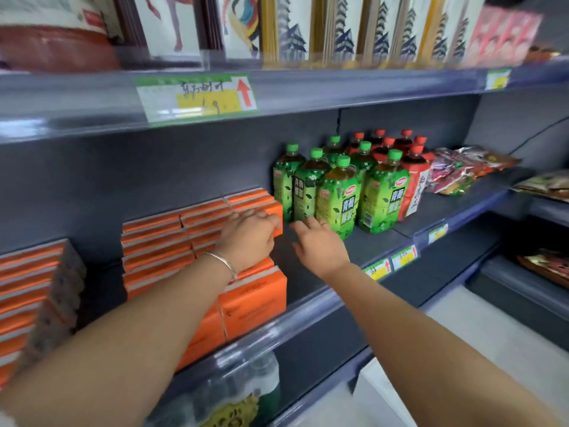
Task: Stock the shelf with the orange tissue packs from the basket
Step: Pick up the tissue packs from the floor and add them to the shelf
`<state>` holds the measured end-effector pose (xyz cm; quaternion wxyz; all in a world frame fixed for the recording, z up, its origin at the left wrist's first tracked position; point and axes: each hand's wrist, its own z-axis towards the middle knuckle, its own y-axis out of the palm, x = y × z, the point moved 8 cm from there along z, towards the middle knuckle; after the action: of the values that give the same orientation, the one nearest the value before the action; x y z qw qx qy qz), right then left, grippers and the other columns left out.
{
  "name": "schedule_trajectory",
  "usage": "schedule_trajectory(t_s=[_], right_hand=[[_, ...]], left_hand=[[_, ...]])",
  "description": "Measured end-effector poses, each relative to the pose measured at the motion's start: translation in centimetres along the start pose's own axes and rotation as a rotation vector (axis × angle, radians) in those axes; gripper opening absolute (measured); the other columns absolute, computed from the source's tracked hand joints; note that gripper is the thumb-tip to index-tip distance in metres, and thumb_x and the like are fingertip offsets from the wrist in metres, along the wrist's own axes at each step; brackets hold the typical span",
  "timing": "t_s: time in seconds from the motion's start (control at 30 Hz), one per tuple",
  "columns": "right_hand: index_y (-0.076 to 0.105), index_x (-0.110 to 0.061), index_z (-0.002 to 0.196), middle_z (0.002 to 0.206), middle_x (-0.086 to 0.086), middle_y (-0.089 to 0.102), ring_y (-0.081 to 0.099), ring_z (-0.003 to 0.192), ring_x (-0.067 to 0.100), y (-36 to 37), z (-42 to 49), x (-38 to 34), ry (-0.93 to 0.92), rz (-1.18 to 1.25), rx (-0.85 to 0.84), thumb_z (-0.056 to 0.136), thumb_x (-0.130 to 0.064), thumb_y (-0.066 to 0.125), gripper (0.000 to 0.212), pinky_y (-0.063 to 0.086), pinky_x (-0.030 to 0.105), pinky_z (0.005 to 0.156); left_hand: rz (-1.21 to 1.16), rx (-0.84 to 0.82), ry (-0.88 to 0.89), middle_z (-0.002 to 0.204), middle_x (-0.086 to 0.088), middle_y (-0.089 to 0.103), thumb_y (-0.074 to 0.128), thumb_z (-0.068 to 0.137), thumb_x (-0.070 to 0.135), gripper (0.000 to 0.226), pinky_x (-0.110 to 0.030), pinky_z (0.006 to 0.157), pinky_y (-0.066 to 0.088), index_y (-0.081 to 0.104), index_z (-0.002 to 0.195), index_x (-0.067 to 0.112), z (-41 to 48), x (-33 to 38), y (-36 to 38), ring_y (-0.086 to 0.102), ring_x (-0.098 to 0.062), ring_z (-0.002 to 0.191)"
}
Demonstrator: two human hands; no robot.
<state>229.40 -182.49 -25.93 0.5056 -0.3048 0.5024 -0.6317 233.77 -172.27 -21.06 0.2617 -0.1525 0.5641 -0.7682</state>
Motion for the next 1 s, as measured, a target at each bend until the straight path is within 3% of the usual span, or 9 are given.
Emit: schedule_trajectory(t_s=[0.23, 0.43, 0.67, 0.9, 1.0], right_hand=[[0.051, -0.013, 0.126, 0.119, 0.013, 0.054, 0.047, 0.115, 0.036, -2.8, -13.6, 4.5, 0.111, -0.084, -0.057, 0.092, -0.025, 0.051, 0.035, 0.044, 0.042, 0.085], [0.047, -0.018, 0.132, 0.125, 0.009, 0.049, 0.043, 0.120, 0.032, 0.7, -23.5, 9.0, 0.226, -0.061, -0.231, 0.094, -0.025, 0.047, 0.039, 0.042, 0.038, 0.092], [0.042, -0.022, 0.139, 0.138, 0.007, 0.045, 0.042, 0.124, 0.031, 9.4, -31.4, 15.0, 0.375, 0.038, -0.471, 0.094, -0.024, 0.050, 0.046, 0.041, 0.039, 0.100], [0.042, -0.018, 0.136, 0.129, 0.013, 0.043, 0.048, 0.119, 0.035, 19.9, -38.5, 19.2, 0.613, 0.135, -0.718, 0.090, -0.013, 0.047, 0.047, 0.045, 0.040, 0.093], [0.046, -0.016, 0.131, 0.126, 0.014, 0.044, 0.049, 0.118, 0.036, 23.4, -41.0, 20.1, 0.636, 0.099, -0.783, 0.089, -0.013, 0.047, 0.042, 0.045, 0.041, 0.092]], left_hand=[[-0.008, -0.027, 0.115, 0.118, -0.003, 0.058, 0.047, 0.091, 0.026, 0.022, -0.035, 0.091, 0.038, 0.052, 0.112, 0.020, -7.8, 9.4, -1.7, 0.051, -0.025, 0.116], [-0.035, -0.168, 0.258, 0.115, 0.000, 0.061, 0.049, 0.092, 0.035, 0.022, -0.034, 0.088, 0.040, 0.053, 0.107, 0.020, -13.1, 16.4, 3.4, 0.055, -0.024, 0.113], [-0.035, -0.358, 0.436, 0.113, 0.001, 0.061, 0.044, 0.091, 0.025, 0.020, -0.033, 0.088, 0.037, 0.055, 0.108, 0.021, -14.9, 22.6, 12.8, 0.054, -0.024, 0.110], [-0.073, -0.565, 0.688, 0.126, 0.004, 0.056, 0.042, 0.093, 0.022, 0.031, -0.033, 0.097, 0.034, 0.049, 0.123, 0.022, -14.6, 28.6, 21.8, 0.049, -0.020, 0.118], [-0.065, -0.608, 0.786, 0.125, 0.003, 0.055, 0.040, 0.093, 0.021, 0.031, -0.035, 0.096, 0.034, 0.048, 0.123, 0.022, -15.3, 30.7, 24.5, 0.048, -0.022, 0.117]])
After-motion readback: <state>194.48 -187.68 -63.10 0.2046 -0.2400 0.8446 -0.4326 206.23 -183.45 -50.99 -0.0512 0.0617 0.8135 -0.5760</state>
